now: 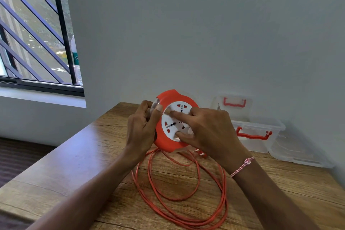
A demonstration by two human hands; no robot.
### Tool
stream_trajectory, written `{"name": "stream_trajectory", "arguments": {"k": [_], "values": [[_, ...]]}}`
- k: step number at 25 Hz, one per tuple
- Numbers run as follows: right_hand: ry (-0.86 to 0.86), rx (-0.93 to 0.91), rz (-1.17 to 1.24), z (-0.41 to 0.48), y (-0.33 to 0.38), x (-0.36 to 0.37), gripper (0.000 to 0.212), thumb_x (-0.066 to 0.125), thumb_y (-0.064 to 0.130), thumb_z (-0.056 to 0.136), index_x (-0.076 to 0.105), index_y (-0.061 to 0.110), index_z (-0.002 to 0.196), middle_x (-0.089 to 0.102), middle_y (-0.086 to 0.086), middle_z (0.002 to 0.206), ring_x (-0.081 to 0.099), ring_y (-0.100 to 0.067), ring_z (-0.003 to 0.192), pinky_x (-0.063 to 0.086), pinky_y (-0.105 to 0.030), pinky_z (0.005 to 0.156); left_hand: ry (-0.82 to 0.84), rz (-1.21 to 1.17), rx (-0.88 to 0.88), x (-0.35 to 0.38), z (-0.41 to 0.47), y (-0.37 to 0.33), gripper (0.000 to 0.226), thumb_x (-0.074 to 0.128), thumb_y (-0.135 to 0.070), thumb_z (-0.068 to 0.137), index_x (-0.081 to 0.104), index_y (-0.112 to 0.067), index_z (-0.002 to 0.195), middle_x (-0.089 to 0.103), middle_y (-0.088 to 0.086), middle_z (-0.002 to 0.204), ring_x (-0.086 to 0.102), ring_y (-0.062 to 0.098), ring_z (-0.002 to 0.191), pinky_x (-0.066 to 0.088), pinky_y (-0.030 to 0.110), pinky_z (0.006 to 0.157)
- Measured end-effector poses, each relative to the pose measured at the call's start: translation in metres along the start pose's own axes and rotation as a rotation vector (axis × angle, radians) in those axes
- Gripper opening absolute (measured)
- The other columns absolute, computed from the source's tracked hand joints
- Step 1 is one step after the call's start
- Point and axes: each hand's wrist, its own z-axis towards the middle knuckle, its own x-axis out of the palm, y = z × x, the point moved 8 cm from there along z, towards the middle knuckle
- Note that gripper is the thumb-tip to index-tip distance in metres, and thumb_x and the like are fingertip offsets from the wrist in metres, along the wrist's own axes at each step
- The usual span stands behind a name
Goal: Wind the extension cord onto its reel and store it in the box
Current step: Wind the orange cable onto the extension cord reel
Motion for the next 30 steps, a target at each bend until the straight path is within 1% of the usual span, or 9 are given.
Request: {"name": "stream_trajectory", "arguments": {"k": [3,6,9,11,15,17,19,25,30], "values": [[-0.051,0.358,0.277,-0.002,-0.016,0.006,0.068,0.061,0.077,0.081,0.062,0.026,0.128,0.077,0.0,0.09,0.072,-0.019,0.071,0.056,-0.027,0.057,-0.042,0.054,0.049,0.002,-0.003,-0.006,0.047,0.049,-0.057,0.1,0.056,-0.011,0.092,0.063,0.013,0.066,0.063,0.031,0.054,0.051,0.05,0.044],[-0.074,0.694,0.613,-0.011,-0.027,0.021,0.06,0.067,0.074,0.079,0.057,0.025,0.112,0.073,0.006,0.096,0.068,-0.008,0.072,0.04,-0.007,0.051,-0.058,0.081,0.07,0.004,-0.005,-0.01,0.039,0.048,-0.058,0.099,0.056,-0.022,0.091,0.066,0.007,0.067,0.068,0.024,0.057,0.055,0.046,0.046],[-0.115,0.5,0.487,-0.006,-0.022,0.009,0.054,0.064,0.068,0.087,0.055,0.025,0.117,0.07,0.005,0.099,0.068,-0.008,0.072,0.05,-0.015,0.054,-0.077,0.072,0.031,-0.001,-0.002,-0.005,0.049,0.047,-0.062,0.099,0.058,-0.014,0.094,0.067,0.019,0.072,0.07,0.037,0.06,0.054,0.056,0.047],[-0.1,0.232,0.295,0.001,-0.014,-0.002,0.052,0.061,0.06,0.092,0.051,0.027,0.131,0.063,0.001,0.12,0.07,-0.014,0.083,0.058,-0.027,0.056,-0.108,0.044,-0.007,-0.008,0.002,-0.001,0.053,0.048,-0.065,0.098,0.059,-0.013,0.095,0.067,0.02,0.073,0.069,0.042,0.061,0.053,0.059,0.048],[0.118,-0.023,-0.016,0.001,0.0,0.012,0.064,0.064,0.045,0.097,0.034,0.042,0.154,0.055,-0.01,0.144,0.068,-0.028,0.112,0.062,-0.039,0.059,-0.069,0.015,-0.026,-0.01,0.005,0.001,0.036,0.049,-0.064,0.096,0.058,-0.028,0.095,0.072,0.0,0.086,0.075,0.026,0.066,0.061,0.058,0.056],[0.141,-0.053,-0.082,0.0,0.002,0.012,0.073,0.07,0.045,0.093,0.032,0.045,0.155,0.059,-0.013,0.142,0.068,-0.03,0.113,0.061,-0.039,0.062,-0.034,0.017,-0.021,-0.007,0.005,0.002,0.034,0.05,-0.063,0.097,0.058,-0.03,0.098,0.073,-0.004,0.09,0.076,0.024,0.07,0.061,0.056,0.055],[0.022,-0.069,-0.082,0.001,0.002,0.0,0.07,0.08,0.046,0.083,0.051,0.04,0.147,0.072,-0.013,0.124,0.075,-0.03,0.098,0.06,-0.036,0.057,-0.019,0.024,-0.004,-0.004,0.004,0.001,0.038,0.05,-0.062,0.097,0.059,-0.025,0.1,0.074,-0.001,0.088,0.077,0.024,0.068,0.062,0.055,0.054],[-0.061,0.176,0.133,0.001,-0.002,-0.002,0.064,0.063,0.069,0.087,0.061,0.026,0.135,0.078,-0.005,0.087,0.073,-0.024,0.067,0.06,-0.033,0.061,-0.054,0.057,0.061,-0.003,-0.001,-0.003,0.051,0.049,-0.063,0.1,0.058,-0.013,0.099,0.069,0.014,0.075,0.071,0.034,0.062,0.056,0.057,0.048],[-0.094,0.603,0.545,-0.011,-0.019,0.019,0.059,0.066,0.072,0.082,0.055,0.026,0.118,0.075,0.004,0.097,0.071,-0.011,0.073,0.054,-0.015,0.057,-0.044,0.073,0.066,0.002,-0.004,-0.005,0.048,0.051,-0.063,0.099,0.058,-0.015,0.097,0.071,0.005,0.073,0.073,0.022,0.061,0.06,0.05,0.05]]}}
